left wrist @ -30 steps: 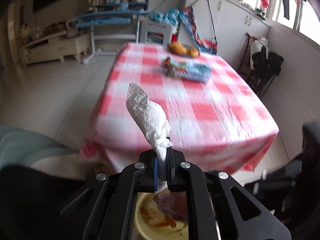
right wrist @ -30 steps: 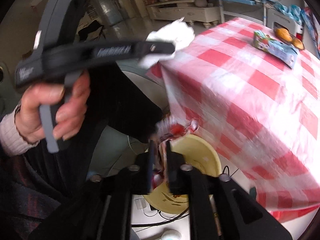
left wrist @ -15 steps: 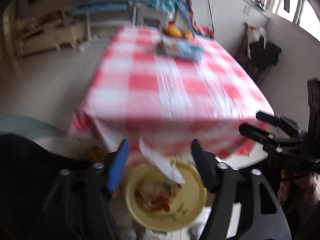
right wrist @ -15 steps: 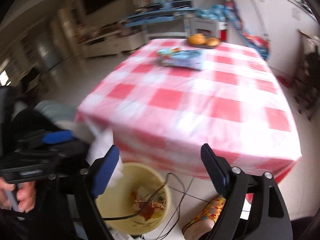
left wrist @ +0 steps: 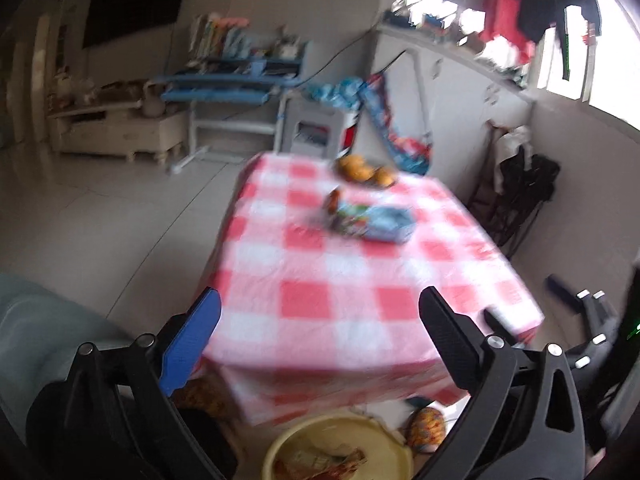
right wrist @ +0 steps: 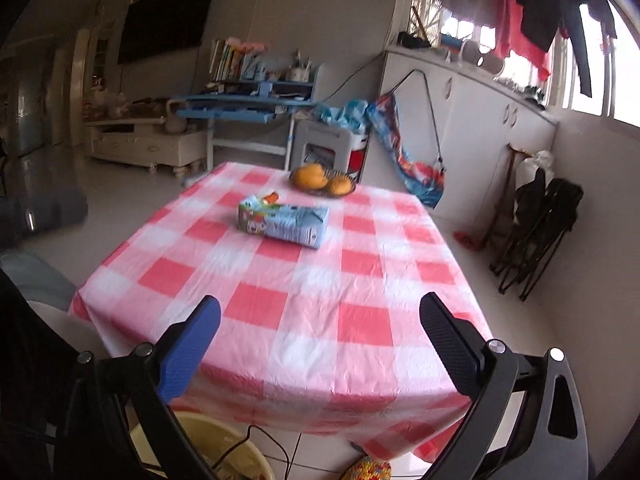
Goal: Collect trash
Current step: 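Move both open tools back toward the carton and small sweet potato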
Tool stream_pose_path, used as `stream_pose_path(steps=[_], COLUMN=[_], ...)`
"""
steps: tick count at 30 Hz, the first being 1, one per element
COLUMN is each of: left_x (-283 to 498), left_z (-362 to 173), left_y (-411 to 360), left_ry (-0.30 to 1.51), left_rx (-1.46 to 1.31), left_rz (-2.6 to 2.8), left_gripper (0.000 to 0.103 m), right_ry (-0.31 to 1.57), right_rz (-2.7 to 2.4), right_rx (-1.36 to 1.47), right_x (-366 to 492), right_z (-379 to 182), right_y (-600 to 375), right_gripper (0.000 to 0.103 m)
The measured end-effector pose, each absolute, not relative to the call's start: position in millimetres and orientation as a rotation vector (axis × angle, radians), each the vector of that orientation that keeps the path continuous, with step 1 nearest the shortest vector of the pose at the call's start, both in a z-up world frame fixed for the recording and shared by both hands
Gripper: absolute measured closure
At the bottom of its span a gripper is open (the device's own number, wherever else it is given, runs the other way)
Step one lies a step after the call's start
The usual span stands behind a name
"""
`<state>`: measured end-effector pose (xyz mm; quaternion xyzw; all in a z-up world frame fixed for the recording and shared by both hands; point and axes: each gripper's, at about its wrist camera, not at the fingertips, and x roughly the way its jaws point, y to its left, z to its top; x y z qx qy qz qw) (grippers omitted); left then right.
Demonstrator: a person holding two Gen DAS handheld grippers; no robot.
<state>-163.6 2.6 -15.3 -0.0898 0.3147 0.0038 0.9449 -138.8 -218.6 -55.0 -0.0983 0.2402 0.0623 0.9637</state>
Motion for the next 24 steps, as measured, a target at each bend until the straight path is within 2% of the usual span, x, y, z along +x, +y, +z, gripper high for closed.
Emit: stream_pose_path(steps=[2, 11, 24], left_x=[-163.2, -175.4, -169.3], left_z=[-18.1, -6.4, 2.5], left_y=[15.4, 44.2, 28.1], left_ry=[0.657, 0.53, 0.521], left_rx=[-0.228, -0.293, -0.187], left_rz=[0.043, 0.158, 0.138], left_gripper=[0.007, 0.007, 0.007], right_ry=[0.495, 0.457, 0.56], right_rz=[0.122, 0.151, 0.101], right_rx=[-0.194, -0.244, -0.112], right_x=[-137.1, -146.5, -120.7], right_z=[-52.8, -31.0, -33.6], right_y=[-213.8, -172.7, -187.4], right_gripper=[0.008, 0.008, 0.008])
